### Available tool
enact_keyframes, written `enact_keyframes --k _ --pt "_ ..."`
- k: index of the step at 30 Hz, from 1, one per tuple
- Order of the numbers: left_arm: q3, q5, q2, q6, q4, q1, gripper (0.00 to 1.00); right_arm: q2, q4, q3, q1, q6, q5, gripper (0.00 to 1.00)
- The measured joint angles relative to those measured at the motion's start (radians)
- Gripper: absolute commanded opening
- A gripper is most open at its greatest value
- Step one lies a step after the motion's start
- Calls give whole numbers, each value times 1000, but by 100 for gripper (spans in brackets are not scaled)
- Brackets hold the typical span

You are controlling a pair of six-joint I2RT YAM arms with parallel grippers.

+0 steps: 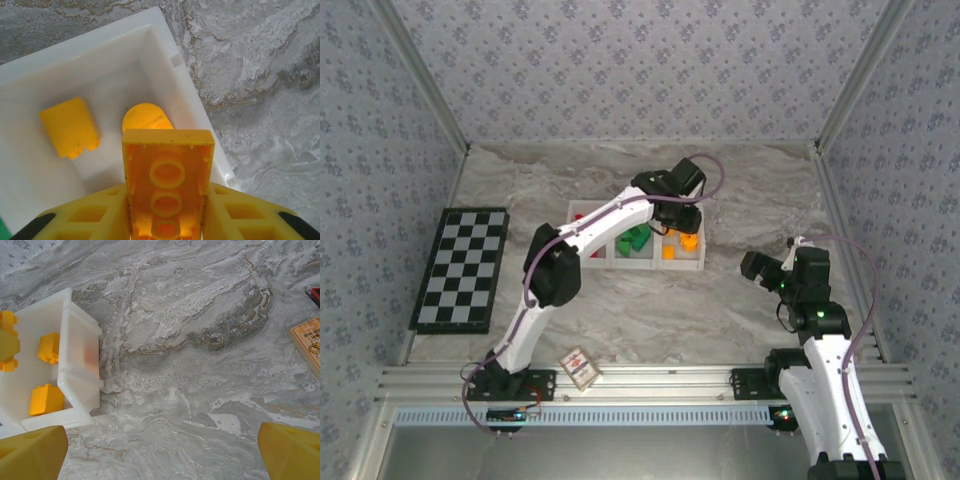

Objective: Sort the legos into containers by color
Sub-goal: Place the lego in the container.

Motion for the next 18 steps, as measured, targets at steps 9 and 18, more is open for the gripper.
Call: enact_keyframes --k 9,18 --pt "80 -1 77 -37 -24 15 48 0 3 -2 -2 0 0 100" --pt "35 -23 51 -14 16 29 59 0 3 -2 -2 0 0 100"
